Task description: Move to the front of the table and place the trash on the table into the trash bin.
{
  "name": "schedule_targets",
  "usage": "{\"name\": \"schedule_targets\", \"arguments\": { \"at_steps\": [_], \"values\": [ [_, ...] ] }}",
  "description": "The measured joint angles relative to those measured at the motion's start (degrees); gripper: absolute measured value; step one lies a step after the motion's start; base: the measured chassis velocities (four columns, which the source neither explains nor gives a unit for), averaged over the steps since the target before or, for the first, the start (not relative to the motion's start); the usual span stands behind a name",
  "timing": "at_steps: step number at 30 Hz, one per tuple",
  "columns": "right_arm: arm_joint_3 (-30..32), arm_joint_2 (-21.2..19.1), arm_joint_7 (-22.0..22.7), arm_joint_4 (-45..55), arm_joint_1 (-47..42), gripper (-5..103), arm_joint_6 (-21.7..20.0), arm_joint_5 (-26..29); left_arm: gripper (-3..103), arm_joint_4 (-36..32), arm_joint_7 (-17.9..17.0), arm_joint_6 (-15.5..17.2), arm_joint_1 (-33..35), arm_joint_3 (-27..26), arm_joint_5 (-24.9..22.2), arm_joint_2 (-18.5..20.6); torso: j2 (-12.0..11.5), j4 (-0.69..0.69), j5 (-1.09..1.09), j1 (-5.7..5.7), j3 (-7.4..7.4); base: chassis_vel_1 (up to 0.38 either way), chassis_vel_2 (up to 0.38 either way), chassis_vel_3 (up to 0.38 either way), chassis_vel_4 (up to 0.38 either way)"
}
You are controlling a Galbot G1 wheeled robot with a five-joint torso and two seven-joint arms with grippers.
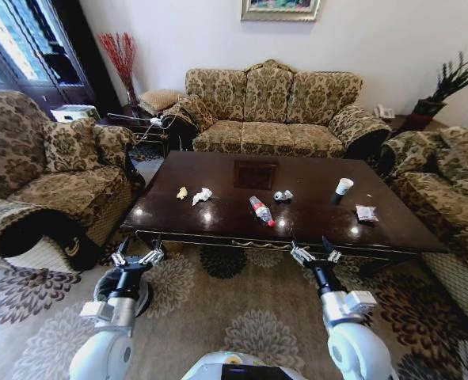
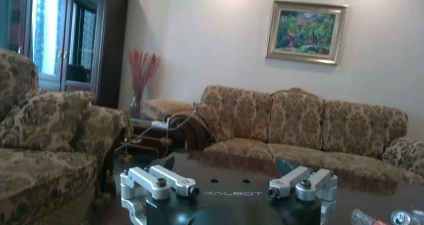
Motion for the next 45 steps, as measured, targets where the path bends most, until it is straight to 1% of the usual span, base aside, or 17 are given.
{"name": "schedule_targets", "arguments": {
  "at_steps": [3,5,7,9,12,16,20,22,31,32,35,45],
  "values": [
    [-0.4,-0.2,-0.1,-0.4,1.0,100,-0.3,0.0,100,0.8,0.0,0.3,0.1,-0.2,0.0,-0.1,0.0,0.0,0.0,0.0,0.0,0.0,0.0,0.0,0.0],
    [-0.6,-0.2,-0.1,-0.5,1.4,100,-0.5,0.0,102,1.2,0.0,0.3,0.1,-0.3,0.0,-0.1,0.0,0.0,0.0,0.0,0.0,0.0,0.0,0.0,0.0],
    [-0.7,-0.3,0.1,-0.6,1.9,100,-0.5,0.3,100,1.6,-0.1,0.4,0.1,-0.4,0.0,-0.3,0.0,0.0,0.0,0.0,0.0,0.0,0.0,0.0,0.0],
    [-0.7,-0.4,0.5,-0.7,2.1,100,-0.6,1.0,99,1.7,-0.1,0.5,0.1,-0.3,0.0,-0.7,0.0,0.0,0.0,0.0,0.0,0.0,0.0,0.0,0.0],
    [-0.7,-1.3,1.7,-1.2,2.6,100,-0.8,2.4,99,1.7,-0.1,0.7,0.2,0.4,0.7,-2.4,0.0,0.0,0.0,0.0,0.0,0.0,0.0,0.0,0.0],
    [-0.9,-1.7,1.7,-1.3,3.0,100,-0.9,2.4,99,1.9,-0.1,0.7,0.2,0.6,1.1,-3.1,0.0,0.0,0.0,0.0,0.0,0.0,0.0,0.0,0.0],
    [-1.3,-1.6,0.2,-1.2,3.1,100,-1.4,1.0,99,2.1,0.0,0.7,0.2,0.5,1.1,-3.2,0.0,0.0,0.0,0.0,0.0,0.0,0.0,0.0,0.0],
    [-1.8,-1.4,-0.4,-1.1,2.6,100,-1.6,-0.7,99,2.3,0.0,0.7,0.2,0.4,1.1,-3.1,0.0,0.0,0.0,0.0,0.0,0.0,0.0,0.0,0.0],
    [-2.2,-1.7,-0.6,-1.1,2.1,100,-1.3,-0.9,99,4.8,-0.1,0.7,-0.4,0.8,1.6,-3.2,0.0,0.0,0.0,0.0,0.0,0.017,0.011,-0.023,-0.009],
    [-2.2,-1.7,-0.6,-1.1,2.2,100,-1.3,-0.9,96,5.1,-0.1,0.7,-0.4,0.9,1.6,-2.9,0.0,0.0,0.0,0.0,0.0,0.102,0.049,-0.075,-0.061],
    [-2.6,-1.3,-0.6,-1.2,2.1,100,-1.3,-0.9,99,5.6,-0.1,0.7,-0.4,0.9,1.7,-2.5,0.0,0.0,0.01,0.0,0.0,0.159,0.107,-0.123,-0.076],
    [-3.4,-1.0,-0.8,-2.1,1.6,100,-0.9,-1.0,99,7.0,-0.2,0.9,-0.7,0.9,2.0,-2.2,0.0,0.0,-0.02,0.0,0.0,0.273,0.214,-0.259,-0.216]
  ]
}}
